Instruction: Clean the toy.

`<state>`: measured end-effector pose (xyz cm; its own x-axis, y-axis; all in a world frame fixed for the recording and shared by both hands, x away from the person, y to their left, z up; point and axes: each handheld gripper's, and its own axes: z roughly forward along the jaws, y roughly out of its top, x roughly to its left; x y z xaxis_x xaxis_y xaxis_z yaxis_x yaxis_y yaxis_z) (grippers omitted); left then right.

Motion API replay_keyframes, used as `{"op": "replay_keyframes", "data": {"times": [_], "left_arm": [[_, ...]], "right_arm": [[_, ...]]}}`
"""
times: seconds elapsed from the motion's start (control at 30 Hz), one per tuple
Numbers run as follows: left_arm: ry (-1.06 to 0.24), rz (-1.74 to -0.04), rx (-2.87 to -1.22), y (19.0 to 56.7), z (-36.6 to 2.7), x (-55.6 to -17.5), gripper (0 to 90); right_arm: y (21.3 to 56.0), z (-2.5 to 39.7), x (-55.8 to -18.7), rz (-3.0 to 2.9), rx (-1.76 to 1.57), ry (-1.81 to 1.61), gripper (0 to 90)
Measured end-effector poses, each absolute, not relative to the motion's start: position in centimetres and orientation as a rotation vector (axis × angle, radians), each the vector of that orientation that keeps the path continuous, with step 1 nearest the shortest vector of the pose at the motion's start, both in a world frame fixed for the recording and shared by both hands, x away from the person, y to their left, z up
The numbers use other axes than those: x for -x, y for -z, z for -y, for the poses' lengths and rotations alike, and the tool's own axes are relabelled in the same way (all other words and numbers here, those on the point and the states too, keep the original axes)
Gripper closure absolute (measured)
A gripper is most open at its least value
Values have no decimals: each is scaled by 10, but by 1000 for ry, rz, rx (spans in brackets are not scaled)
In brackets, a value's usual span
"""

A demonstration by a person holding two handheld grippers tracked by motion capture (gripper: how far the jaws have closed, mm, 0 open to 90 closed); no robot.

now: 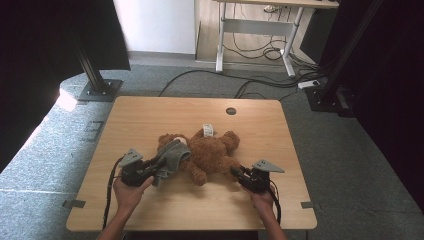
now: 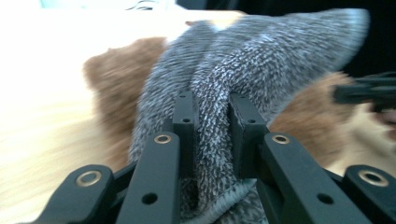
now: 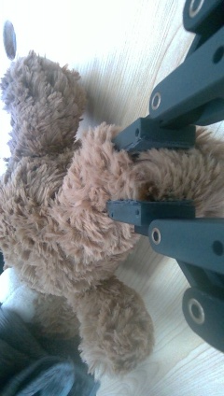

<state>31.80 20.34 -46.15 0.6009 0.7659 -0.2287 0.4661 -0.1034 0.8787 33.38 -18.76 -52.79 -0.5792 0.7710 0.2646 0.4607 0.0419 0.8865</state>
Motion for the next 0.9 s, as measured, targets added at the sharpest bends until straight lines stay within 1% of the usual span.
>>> {"op": "replay_keyframes", "data": {"times": [0.13,0.27,0.43,0.57,0.7,0.9], "left_arm": [[-313,-941,-1775,448,-173,-321,744],[-269,-862,-1828,443,-132,-324,744],[-261,-790,-1904,448,-85,-328,744],[-233,-790,-1963,466,-56,-338,744],[-240,-810,-2003,482,-44,-343,743],[-261,-823,-2000,490,-53,-343,746]], "right_arm": [[528,187,-333,-2041,-1254,-1546,700],[529,187,-333,-2041,-1258,-1547,699],[530,186,-334,-2039,-1261,-1548,699],[530,186,-333,-2040,-1259,-1549,699],[530,186,-333,-2042,-1261,-1548,700],[529,186,-333,-2047,-1258,-1537,704]]}}
